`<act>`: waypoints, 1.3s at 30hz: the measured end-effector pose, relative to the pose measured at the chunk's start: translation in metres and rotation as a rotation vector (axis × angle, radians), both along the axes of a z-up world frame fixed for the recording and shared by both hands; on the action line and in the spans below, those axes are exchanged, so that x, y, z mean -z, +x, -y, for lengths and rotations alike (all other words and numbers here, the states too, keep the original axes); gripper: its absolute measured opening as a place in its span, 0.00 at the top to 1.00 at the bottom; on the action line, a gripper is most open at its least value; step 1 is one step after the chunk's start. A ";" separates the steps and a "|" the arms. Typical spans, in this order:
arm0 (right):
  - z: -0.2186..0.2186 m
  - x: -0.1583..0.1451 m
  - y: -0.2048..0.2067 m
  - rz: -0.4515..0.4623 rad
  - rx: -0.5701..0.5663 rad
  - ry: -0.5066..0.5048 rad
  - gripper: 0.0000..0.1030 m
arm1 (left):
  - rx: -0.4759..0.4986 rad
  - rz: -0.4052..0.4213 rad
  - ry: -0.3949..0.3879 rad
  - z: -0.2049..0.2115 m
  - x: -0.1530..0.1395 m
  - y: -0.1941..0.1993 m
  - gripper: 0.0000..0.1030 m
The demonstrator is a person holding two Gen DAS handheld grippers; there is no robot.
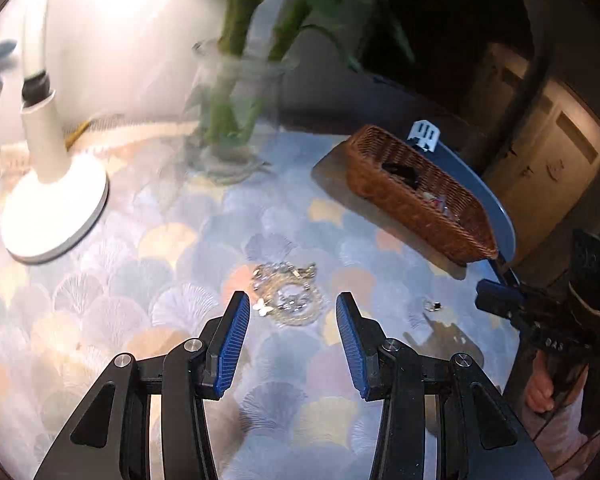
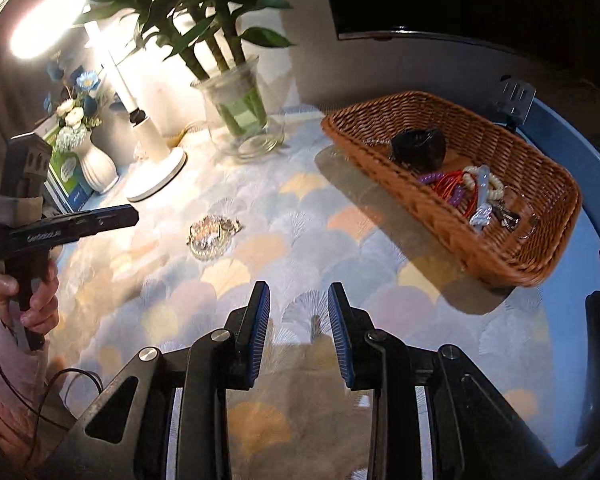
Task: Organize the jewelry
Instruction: 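Move the left tool to the silver bead chain bracelet while the right approaches the small ring, then grasp the silver bead chain bracelet with the left tool while the right grasps the small ring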
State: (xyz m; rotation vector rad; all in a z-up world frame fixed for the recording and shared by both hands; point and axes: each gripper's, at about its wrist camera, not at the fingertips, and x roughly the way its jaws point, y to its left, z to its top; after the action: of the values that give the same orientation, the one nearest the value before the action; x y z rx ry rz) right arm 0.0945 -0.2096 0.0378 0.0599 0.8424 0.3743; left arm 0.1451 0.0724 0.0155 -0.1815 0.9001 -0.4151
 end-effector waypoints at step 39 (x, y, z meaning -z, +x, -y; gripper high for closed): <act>-0.005 0.056 0.014 -0.085 0.005 0.011 0.68 | -0.014 0.013 0.248 0.035 0.050 0.054 0.92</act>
State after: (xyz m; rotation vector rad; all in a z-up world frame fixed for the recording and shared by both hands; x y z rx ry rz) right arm 0.1088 -0.2047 -0.0179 0.0890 0.9235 0.3740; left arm 0.1991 0.0373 -0.0345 0.0424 0.9282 -0.2885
